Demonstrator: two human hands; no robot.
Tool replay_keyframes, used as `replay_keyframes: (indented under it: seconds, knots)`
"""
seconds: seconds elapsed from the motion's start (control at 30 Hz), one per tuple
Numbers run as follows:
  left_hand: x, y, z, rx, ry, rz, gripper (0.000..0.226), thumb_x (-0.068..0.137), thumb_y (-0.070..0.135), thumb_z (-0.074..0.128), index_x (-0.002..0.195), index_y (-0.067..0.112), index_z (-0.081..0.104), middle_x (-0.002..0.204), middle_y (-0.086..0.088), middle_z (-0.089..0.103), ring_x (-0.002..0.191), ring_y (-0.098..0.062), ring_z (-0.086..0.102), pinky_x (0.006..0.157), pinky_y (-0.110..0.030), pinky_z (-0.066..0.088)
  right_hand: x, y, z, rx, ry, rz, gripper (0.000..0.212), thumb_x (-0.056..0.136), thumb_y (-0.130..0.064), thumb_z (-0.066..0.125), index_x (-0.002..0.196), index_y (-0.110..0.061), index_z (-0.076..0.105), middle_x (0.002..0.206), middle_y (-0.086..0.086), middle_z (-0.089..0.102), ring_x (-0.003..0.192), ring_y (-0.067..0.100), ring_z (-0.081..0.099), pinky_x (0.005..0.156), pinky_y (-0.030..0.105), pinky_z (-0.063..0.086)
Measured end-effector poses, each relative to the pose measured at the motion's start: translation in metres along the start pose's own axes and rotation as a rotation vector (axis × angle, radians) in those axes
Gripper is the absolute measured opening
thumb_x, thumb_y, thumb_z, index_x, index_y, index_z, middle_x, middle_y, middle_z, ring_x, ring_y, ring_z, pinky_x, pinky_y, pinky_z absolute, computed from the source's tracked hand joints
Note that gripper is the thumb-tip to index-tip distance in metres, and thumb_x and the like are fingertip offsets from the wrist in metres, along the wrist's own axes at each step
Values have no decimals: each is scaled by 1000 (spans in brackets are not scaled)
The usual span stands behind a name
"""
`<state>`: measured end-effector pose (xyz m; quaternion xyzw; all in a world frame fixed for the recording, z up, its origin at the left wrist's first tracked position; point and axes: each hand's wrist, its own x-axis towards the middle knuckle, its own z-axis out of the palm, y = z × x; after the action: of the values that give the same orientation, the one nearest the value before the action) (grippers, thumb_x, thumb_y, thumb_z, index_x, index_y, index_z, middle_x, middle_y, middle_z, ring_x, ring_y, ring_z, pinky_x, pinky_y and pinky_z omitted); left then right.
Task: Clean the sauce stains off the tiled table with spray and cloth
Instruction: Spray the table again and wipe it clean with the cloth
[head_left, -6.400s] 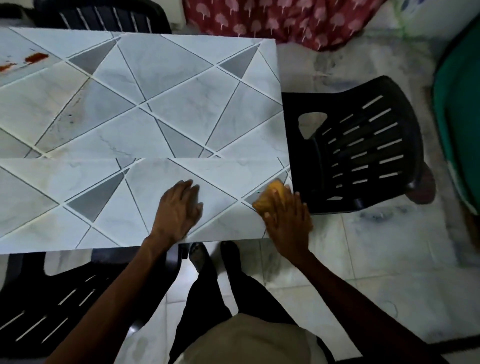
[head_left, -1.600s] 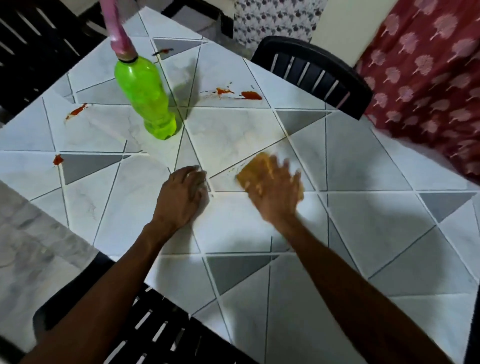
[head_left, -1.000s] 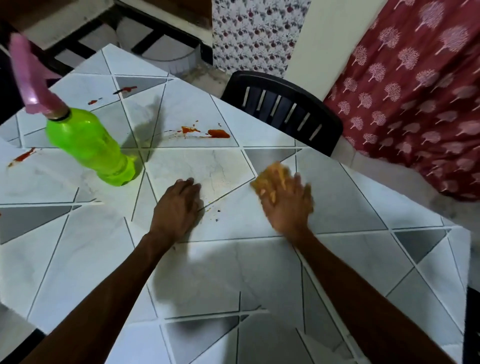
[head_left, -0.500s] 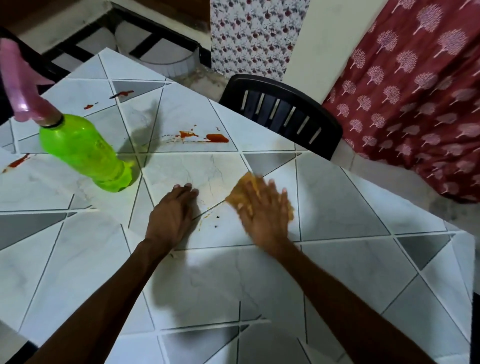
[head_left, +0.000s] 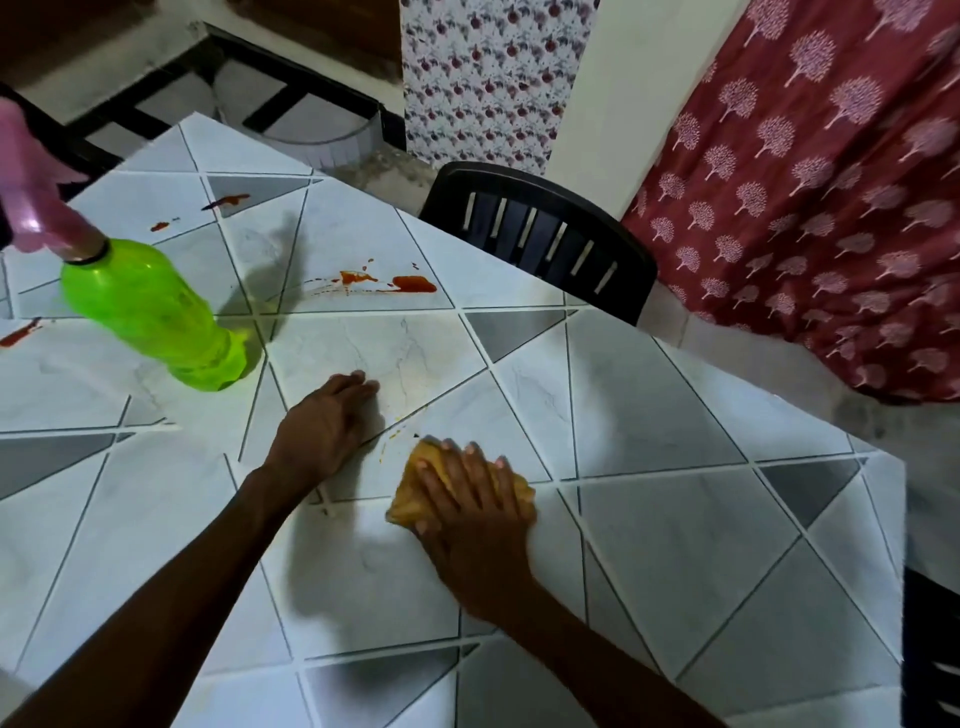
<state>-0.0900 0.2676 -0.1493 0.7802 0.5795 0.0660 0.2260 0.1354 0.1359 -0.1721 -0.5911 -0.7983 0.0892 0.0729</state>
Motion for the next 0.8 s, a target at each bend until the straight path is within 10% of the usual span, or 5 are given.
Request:
replay_keyframes:
  seconds: [0.27,0.6,0.8]
  knots:
    - [-65,-10,8,61,4,28,66,81,36,37,139,9,53,142,-13,53,125,-33,55,101,-39,49,121,100,-20,-6,53,537,71,95,-50,23,156,-14,35,163,16,31,150,46,25,120,66,13]
    - [-148,-61,-9,111,26,4,60,87,38,41,136,5,54,141,-17,52,122,-38,55,95,-44,52,-78,-88,23,-7,-50,-34,64,100,-50,41,159,-26,30,170,7,14,155,34,19,122,60,18]
    - [-201,-83,-11,161,114,-19,56,89,46,45,128,9,61,138,-12,57,126,-34,53,98,-46,49,-29,-23,15,-54,120,435,68,96,-42,49,154,-10,34,156,24,39,138,52,43,110,72,33]
